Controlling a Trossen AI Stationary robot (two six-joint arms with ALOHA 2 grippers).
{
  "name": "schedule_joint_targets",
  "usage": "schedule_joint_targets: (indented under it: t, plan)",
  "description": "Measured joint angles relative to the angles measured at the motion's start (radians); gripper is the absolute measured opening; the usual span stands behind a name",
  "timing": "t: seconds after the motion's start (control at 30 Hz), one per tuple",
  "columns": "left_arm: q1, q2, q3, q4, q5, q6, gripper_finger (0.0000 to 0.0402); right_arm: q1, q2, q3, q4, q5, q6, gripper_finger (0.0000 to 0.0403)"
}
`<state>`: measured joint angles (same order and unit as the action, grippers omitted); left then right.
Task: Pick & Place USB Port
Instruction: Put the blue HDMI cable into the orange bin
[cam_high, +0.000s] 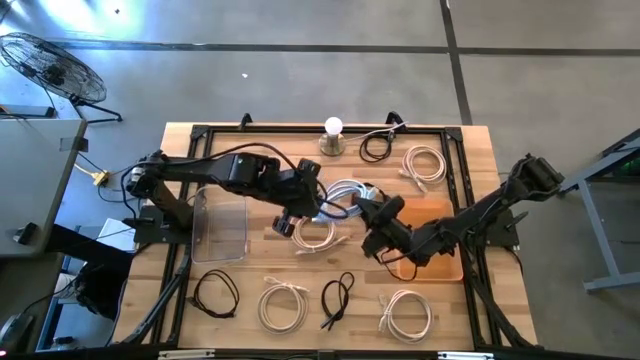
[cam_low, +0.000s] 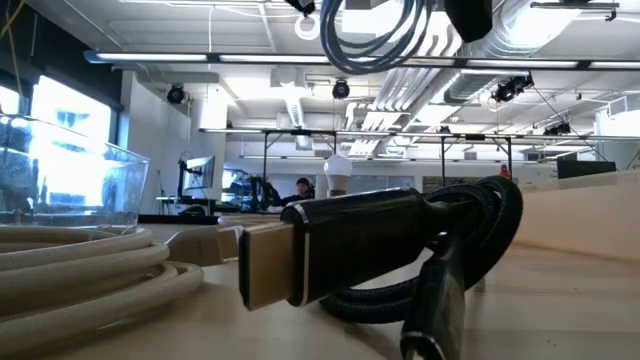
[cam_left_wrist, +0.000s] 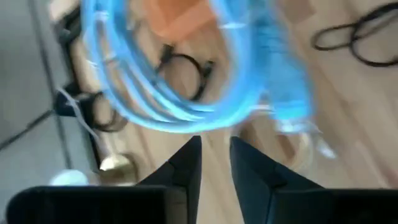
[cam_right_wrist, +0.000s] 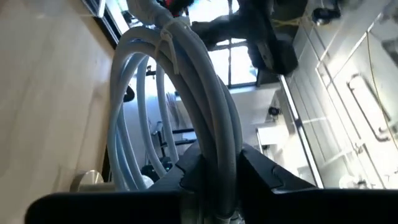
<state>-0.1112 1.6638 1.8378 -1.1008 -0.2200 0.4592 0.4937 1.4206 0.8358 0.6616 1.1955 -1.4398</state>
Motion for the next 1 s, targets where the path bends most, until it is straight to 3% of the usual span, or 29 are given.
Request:
schedule_joint_targets:
  t: [0.23,0.63,0.77,0.87,1.0]
  plan:
    - [0.001,0.000,0.002,-0.185,-0.101,-0.122,0.0086,-0.001,-0.085,0.043,-0.079,0.018,0.048,0.0051]
    - [0.000,0.000,0.001,-0.214,-0.089,-0.155,0.0087,-0.103,-0.364,0.106,-0.310,0.064,0.188,0.0051]
    - [0.000,0.000,0.001,-0.228,-0.089,-0.166,0.0087,-0.200,-0.500,0.087,-0.452,0.069,0.466,0.0051]
    - [0.000,0.000,0.001,-0.256,-0.086,-0.198,0.0087,-0.245,-0.573,0.077,-0.690,-0.014,0.762,0.0051]
    - [0.000,0.000,0.001,-0.280,-0.087,-0.231,0.0087,-0.251,-0.615,0.074,-0.983,-0.026,1.094,0.0051]
